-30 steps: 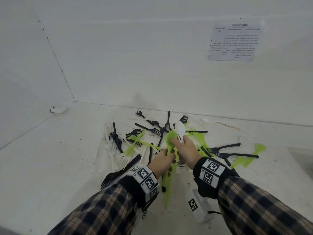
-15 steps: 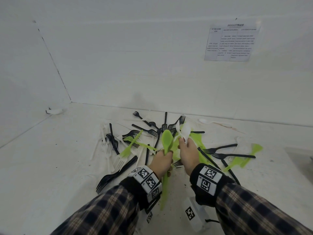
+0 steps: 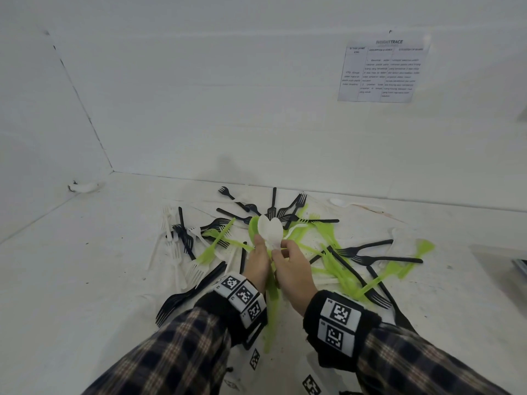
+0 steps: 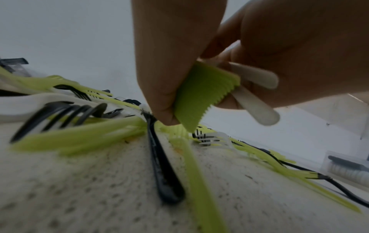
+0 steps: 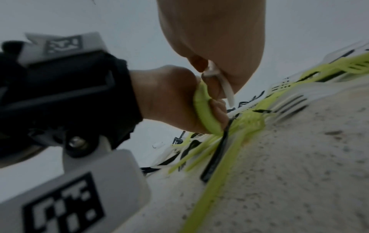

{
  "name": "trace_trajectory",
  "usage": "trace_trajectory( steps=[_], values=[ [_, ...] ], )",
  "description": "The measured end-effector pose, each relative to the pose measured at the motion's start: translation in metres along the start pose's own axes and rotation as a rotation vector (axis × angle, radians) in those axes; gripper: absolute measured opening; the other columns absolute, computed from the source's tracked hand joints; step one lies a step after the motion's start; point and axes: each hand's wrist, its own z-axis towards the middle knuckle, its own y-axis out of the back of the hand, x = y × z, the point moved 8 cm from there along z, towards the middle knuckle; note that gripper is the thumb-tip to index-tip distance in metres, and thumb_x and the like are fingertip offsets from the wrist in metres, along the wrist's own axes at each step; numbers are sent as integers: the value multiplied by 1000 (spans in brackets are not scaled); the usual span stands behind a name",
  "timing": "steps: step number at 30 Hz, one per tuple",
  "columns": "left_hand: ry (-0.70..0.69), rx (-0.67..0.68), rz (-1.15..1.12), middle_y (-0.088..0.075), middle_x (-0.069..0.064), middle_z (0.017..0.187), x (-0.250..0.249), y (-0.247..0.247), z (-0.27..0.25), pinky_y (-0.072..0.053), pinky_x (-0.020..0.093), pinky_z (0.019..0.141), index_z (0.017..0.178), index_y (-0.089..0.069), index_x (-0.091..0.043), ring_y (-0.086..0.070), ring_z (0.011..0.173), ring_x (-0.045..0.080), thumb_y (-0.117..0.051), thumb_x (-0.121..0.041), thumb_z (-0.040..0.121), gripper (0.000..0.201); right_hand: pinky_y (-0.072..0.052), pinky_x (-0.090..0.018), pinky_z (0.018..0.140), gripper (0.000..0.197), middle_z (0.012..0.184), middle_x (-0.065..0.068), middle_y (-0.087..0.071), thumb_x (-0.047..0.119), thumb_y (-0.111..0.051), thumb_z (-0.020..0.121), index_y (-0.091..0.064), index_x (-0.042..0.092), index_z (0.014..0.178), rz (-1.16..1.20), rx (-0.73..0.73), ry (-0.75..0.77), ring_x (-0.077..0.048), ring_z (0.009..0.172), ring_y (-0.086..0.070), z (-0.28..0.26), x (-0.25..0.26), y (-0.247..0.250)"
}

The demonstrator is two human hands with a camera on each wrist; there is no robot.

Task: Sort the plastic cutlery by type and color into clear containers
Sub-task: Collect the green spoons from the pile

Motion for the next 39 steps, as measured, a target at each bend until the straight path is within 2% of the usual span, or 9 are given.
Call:
trace_trajectory(
  steps=[7,10,14,20,23,25,29,33,39],
  values=[
    [41,80,-20,-65,17,114,3,1,6,-52,36,85,124,-55,-6,-62,104,28,-23,-45,101,55,-43,-27,67,15,81,0,-58,19,-49,92,-58,15,103,-119,-24,-31,-17,76,-53,3,-1,2],
    [70,120,-31,-64,14,117,8,-2,8,-48,40,97,127,-54,-8,-61,108,26,-26,-48,99,56,-45,-32,73,20,91,-9,-65,21,-49,93,-61,6,99,-178,-43,-17,-20,83,-56,5,-1,1],
    [66,103,-37,-65,13,117,10,1,10,-46,42,101,128,-55,-9,-60,109,26,-26,-53,98,61,-33,-26,59,27,81,-16,-59,22,-51,92,-57,-3,84,-204,-53,-9,-16,70,-45,7,-4,-2],
    [69,56,3,-60,13,121,16,8,22,-46,45,99,135,-44,-11,-58,110,28,-31,-65,83,77,-26,-19,50,38,57,2,-35,12,-46,92,-31,15,57,-295,-88,86,-11,54,-30,3,6,2],
    [51,58,-12,-60,12,121,21,8,31,-47,44,99,135,-46,-12,-59,110,27,-34,-70,65,91,-27,-19,51,30,60,-2,-42,12,-43,94,-45,5,65,-314,-115,146,-17,61,-37,3,11,1],
    [33,59,-13,-62,11,120,31,7,44,-47,44,98,132,-49,-15,-60,109,26,-37,-76,61,94,-29,-20,58,25,77,-9,-57,11,-41,95,-63,1,89,-333,-96,155,-22,76,-49,4,13,-4],
    [-21,36,44,-61,10,122,41,6,60,-45,48,99,125,-55,-22,-59,111,27,-38,-89,53,99,-26,-12,75,39,117,-15,-55,12,-36,98,-49,12,136,-339,-74,118,-23,112,-49,2,19,-6],
    [-65,30,35,-63,9,118,25,6,40,-46,48,98,125,-54,-19,-60,109,27,-37,-86,54,99,-24,-11,76,40,121,-16,-51,15,-36,100,-44,13,139,-337,-67,114,-23,114,-48,0,19,-3],
    [-89,3,24,-58,11,127,4,5,20,-47,45,98,137,-43,-15,-58,113,26,-33,-76,76,87,-32,-11,82,33,112,-10,-62,12,-50,93,-61,14,124,-263,-154,137,-17,104,-54,2,19,10]
  ],
)
